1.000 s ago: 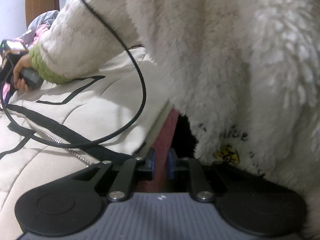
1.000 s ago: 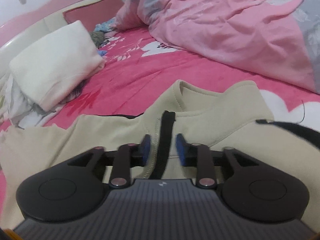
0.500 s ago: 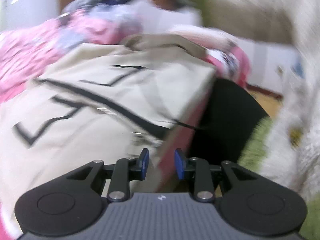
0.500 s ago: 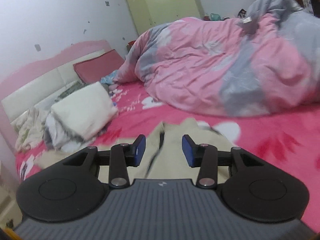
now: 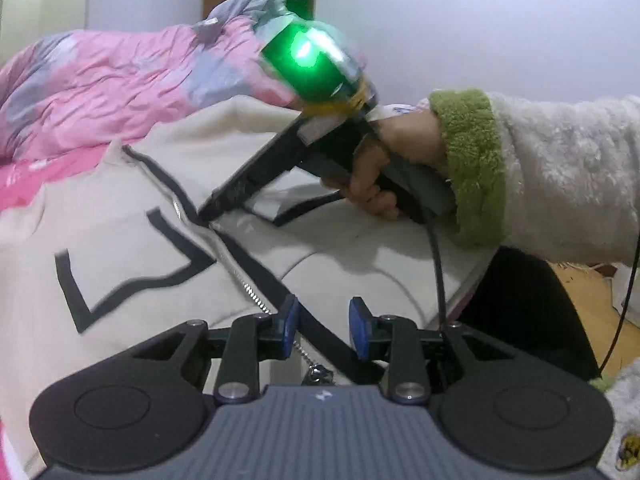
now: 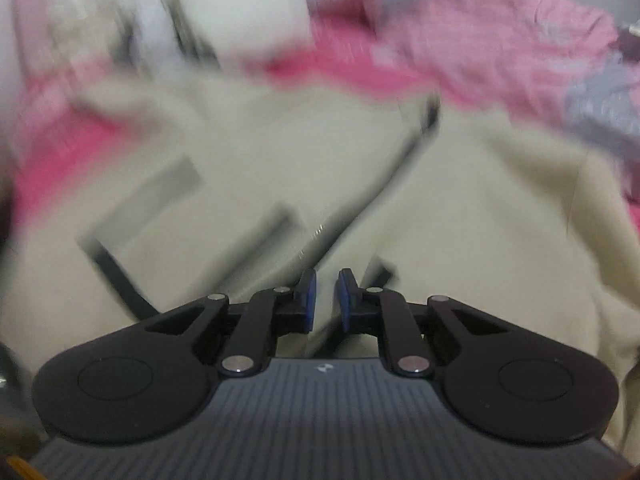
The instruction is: Fold clothes
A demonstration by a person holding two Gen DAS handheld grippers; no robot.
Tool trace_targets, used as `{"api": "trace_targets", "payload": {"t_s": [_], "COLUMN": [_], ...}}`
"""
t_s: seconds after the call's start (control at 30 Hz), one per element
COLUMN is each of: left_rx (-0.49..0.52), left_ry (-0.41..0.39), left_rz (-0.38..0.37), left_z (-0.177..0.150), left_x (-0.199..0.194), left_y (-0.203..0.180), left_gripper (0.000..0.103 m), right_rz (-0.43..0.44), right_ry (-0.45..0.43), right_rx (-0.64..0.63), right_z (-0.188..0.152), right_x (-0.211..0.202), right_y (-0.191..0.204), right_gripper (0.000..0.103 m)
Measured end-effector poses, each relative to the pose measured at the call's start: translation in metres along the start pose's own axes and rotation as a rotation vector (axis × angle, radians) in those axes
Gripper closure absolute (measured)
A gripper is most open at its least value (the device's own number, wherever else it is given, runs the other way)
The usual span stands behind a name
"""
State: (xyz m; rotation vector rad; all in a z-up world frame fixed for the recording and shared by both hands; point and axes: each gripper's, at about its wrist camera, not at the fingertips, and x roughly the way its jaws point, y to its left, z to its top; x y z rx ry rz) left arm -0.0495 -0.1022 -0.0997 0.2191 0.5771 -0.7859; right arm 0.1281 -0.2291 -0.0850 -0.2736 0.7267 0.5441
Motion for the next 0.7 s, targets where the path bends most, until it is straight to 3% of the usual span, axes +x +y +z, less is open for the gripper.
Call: {"api": "trace_targets", "payload": {"t_s": [0.17, 0.37, 0.47, 0.6, 0.7], "left_rx": [-0.006, -0.015, -0.031, -0.052, -0.052], "left_ry": [-0.011, -0.024, -0.028, -0.032, -0.03], "left_rz": [-0.016, -0.035, -0.046, -0.06, -0.054], "left_z": [-0.003, -0.006, -0.008, -0.012, -0.013], "left_x": [-0.002, -0.005, -0.006, -0.008, -0.009], "left_y": [0.002, 0.005, 0.007, 0.01, 0.009], "left_gripper": [0.072, 0.071, 0.071, 0.071, 0.071], "right_rz": [0.031, 0.026, 0.043, 0.001, -0.011], "right_ry": [-0.056, -0.038, -0.032, -0.082, -0.044], "right_rx": [0.071, 0.11, 0.144, 0.206, 0.279], "right_z": [0.02, 0.024, 0.034, 0.046, 0.04], "right_x": [-0.017, 0.037, 0.031, 0.025, 0.05], "right_y": [-0.008, -0.009, -0.013, -0.032, -0.047], "right_gripper": [0.093, 0.093, 0.093, 0.093, 0.092]}}
